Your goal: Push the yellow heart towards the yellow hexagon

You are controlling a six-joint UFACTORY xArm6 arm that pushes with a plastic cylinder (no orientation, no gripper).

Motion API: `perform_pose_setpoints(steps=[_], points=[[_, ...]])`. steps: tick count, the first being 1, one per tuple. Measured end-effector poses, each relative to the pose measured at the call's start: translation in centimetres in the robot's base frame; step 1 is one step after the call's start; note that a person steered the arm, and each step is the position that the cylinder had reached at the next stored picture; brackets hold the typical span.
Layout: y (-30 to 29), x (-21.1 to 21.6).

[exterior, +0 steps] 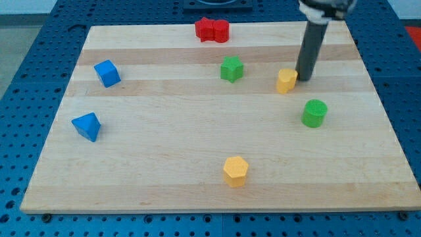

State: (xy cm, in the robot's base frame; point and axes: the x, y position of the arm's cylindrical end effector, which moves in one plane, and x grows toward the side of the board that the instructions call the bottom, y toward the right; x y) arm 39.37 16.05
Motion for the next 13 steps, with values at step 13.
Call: perform_pose_setpoints(steps=[13], points=[[-19.8,8.3]])
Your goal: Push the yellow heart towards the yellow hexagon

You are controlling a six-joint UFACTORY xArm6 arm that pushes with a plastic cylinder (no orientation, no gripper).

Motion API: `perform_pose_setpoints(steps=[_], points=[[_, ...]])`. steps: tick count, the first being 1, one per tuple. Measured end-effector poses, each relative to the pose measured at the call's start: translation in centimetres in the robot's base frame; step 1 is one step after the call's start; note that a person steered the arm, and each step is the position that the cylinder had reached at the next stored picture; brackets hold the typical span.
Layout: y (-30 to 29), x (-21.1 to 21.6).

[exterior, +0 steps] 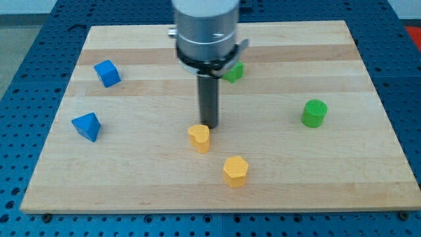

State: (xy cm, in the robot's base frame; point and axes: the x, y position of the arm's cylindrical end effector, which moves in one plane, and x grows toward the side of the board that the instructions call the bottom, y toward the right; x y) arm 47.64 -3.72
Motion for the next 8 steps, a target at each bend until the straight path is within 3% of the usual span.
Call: perform_pose_setpoints(steps=[2,8], points=[[-1.3,4.9],[-3.2,8.2]])
